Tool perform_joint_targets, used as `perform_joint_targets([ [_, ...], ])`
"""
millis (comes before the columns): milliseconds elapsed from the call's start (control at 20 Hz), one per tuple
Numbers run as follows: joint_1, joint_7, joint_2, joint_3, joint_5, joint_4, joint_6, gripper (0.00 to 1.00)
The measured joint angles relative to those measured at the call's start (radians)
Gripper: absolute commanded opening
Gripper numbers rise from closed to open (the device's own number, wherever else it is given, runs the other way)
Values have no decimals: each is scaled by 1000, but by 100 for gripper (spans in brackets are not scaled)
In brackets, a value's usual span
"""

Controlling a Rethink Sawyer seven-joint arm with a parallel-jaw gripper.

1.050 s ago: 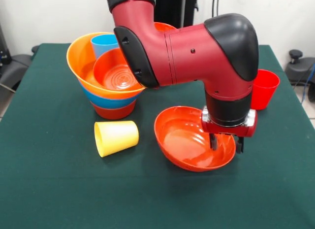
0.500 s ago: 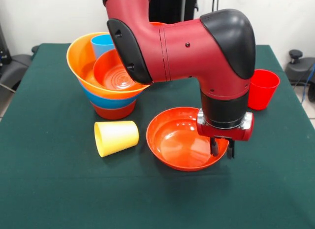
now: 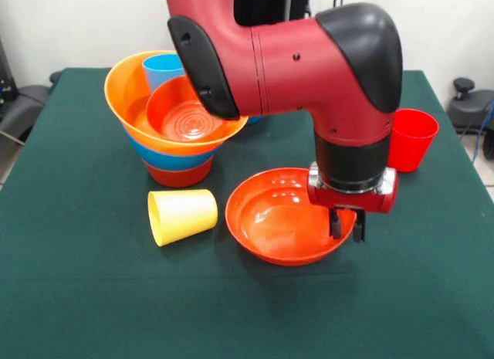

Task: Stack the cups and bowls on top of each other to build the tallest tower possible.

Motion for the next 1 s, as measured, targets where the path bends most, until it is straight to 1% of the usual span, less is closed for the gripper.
perform_joint_targets([
  [150, 0, 0, -35, -6, 0, 35, 0, 0],
  [200, 0, 0, -72, -14, 0, 67, 1, 0],
  [500, 5, 0, -194, -46, 18, 156, 0, 0],
  [650, 5, 0, -232, -50, 32, 181, 0, 0],
  [900, 8, 0, -328, -51, 70, 230, 22, 0],
  [1000, 9, 0, -345, -51, 79, 237, 34, 0],
])
